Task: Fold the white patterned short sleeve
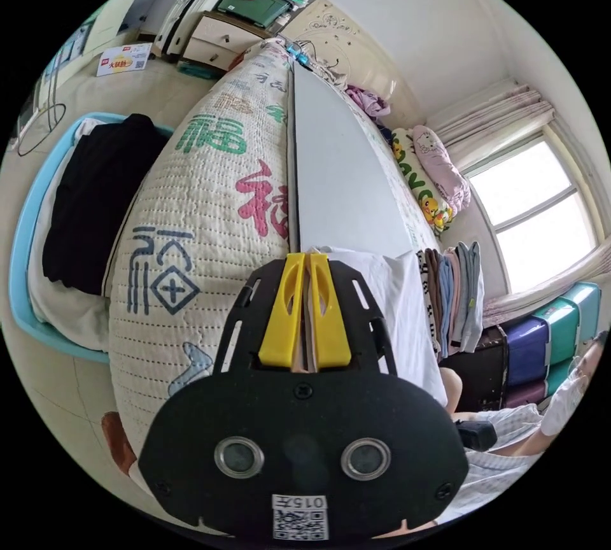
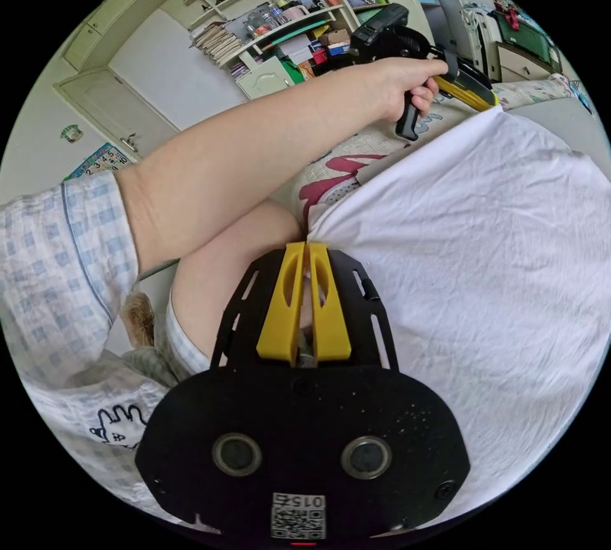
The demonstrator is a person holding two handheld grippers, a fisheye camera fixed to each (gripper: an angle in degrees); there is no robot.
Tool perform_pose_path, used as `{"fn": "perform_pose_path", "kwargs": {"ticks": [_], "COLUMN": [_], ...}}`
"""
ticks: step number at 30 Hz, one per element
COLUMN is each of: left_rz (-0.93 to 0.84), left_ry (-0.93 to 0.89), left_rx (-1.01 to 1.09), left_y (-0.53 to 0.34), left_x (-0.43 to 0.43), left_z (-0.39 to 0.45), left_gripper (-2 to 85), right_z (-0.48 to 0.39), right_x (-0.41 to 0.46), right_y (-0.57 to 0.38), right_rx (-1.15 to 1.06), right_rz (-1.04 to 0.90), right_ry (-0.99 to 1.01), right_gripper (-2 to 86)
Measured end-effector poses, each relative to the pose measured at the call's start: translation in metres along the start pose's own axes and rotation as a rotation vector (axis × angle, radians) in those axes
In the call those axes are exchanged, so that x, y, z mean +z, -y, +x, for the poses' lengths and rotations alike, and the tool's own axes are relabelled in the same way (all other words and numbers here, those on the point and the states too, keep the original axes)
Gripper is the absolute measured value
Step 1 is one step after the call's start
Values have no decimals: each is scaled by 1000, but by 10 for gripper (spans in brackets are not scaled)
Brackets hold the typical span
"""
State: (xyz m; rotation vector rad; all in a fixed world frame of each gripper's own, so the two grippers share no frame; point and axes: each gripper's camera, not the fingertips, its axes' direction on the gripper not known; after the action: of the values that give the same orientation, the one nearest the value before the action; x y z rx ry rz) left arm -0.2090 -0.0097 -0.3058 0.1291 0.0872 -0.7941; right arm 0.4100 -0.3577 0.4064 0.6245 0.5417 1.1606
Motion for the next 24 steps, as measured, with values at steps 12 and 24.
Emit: {"fn": "perform_pose_path", "kwargs": {"ticks": [12,24], "left_rz": [132,-68], "left_ry": [60,-67], "left_rx": [170,437], "left_y": [-65,-247], "left_x": [-80,-127], "left_z": [69,158], "left_gripper": [47,55], "right_z": [3,64], "right_x": [-132,-129], "right_y": [-129,-263], "right_rx": [-260,41], "right_rz": [225,203], "right_ry": [-22,-592], "right_gripper": [12,80]}}
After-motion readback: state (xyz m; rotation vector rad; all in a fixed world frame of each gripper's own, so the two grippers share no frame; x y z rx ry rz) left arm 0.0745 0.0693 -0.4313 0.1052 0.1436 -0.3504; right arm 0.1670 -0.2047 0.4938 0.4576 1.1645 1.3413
